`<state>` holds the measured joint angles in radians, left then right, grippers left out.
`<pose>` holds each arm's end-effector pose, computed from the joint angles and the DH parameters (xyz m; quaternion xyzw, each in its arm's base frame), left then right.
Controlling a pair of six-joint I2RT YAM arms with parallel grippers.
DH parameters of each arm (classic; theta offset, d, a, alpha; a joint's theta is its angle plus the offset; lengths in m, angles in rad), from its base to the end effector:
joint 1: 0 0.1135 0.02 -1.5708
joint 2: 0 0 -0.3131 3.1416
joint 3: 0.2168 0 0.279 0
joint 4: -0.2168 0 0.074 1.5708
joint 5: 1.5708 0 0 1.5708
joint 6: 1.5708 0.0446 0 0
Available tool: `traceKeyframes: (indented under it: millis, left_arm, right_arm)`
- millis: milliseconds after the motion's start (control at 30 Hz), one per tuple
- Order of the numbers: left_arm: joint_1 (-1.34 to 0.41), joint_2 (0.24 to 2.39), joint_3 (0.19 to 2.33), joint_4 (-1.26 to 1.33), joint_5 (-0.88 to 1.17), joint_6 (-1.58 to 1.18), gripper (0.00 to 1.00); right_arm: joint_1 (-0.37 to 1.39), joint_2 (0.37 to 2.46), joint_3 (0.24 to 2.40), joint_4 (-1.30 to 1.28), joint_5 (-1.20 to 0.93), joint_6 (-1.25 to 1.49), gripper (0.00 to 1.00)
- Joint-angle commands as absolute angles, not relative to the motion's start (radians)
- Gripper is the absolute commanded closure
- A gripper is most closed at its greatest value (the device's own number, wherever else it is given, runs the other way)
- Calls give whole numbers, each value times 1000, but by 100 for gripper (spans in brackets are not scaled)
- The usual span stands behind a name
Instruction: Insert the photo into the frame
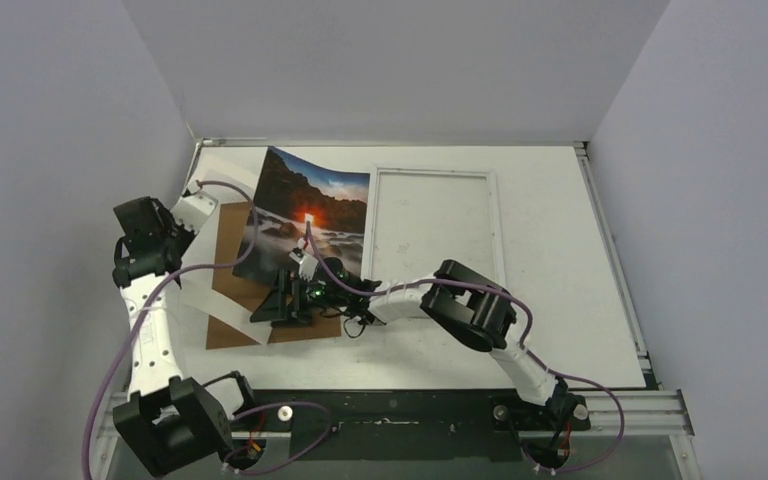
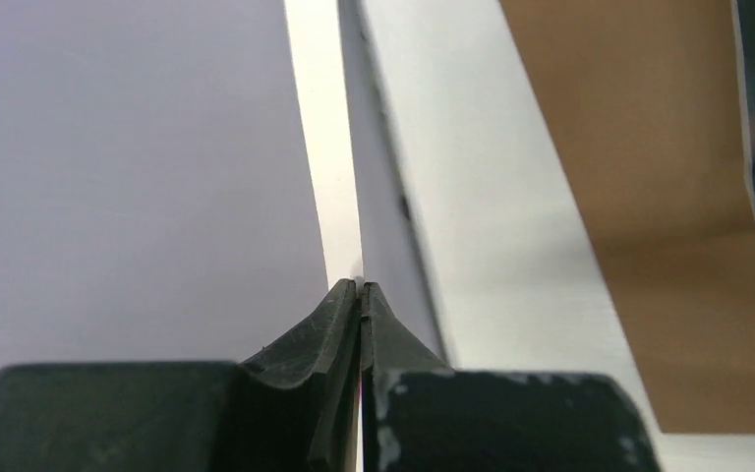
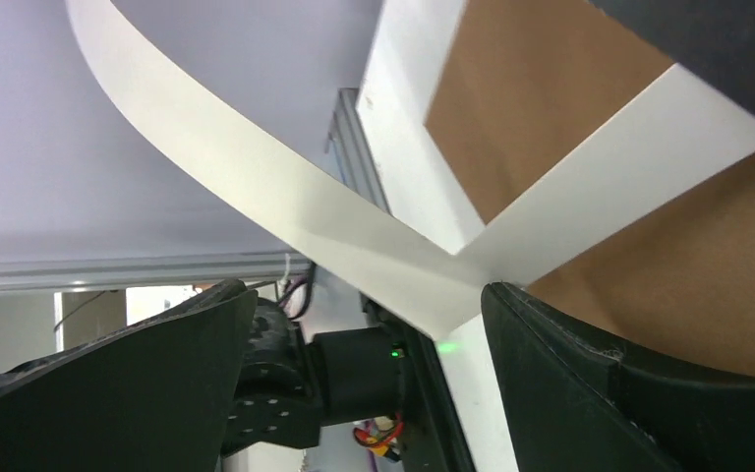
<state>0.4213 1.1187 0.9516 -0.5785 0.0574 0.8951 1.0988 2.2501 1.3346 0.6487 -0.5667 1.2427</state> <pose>0.2282 0.0995 0.3286 0.2261 0.8874 0.2244 0.3332 0.2233 0.4901 0.1482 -0.1143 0.7734 0.6231 0.0222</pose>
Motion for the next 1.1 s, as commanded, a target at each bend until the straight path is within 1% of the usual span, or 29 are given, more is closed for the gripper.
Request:
traceKeyframes:
  millis: [0,200,333,433,567,600,633,667,800,867,967,1067]
  left_arm:
    - [314,1050,1085,-485,-75,951,100]
    - [182,1022,1172,-302,-220,1183,100]
    - [96,987,1180,-111,-263,1422,100]
    - [59,958,1181,18,-218,1594,100]
    - [51,941,1197,145,-88,1757,100]
    - [51,939,1212,156,-58,1792,100]
    - [51,938,1241,157,-30,1807,100]
    - [51,938,1269,150,-6,1813,100]
    - [51,940,1385,115,64,1807,100]
    - [51,938,1420,114,70,1795,100]
    - [50,923,1445,99,68,1770,100]
    - [51,902,1444,103,80,1751,100]
  right_arm:
    - [1068,2096,1351,703,-598,1168,11]
    - [1031,2020,1358,707,-629,1145,9]
    - [1014,1983,1352,725,-640,1147,8]
    - [1006,1962,1339,754,-648,1154,6]
    - [991,1942,1320,777,-640,1159,2]
    - [985,1937,1315,776,-631,1156,4]
    - [978,1928,1311,775,-619,1148,9]
    - [971,1917,1306,771,-605,1124,10]
    - [941,1848,1285,751,-546,1036,10]
    - [934,1807,1243,799,-498,1009,10]
    - [931,1777,1161,1004,-418,1015,10]
    - [938,1795,1134,1187,-363,1030,10]
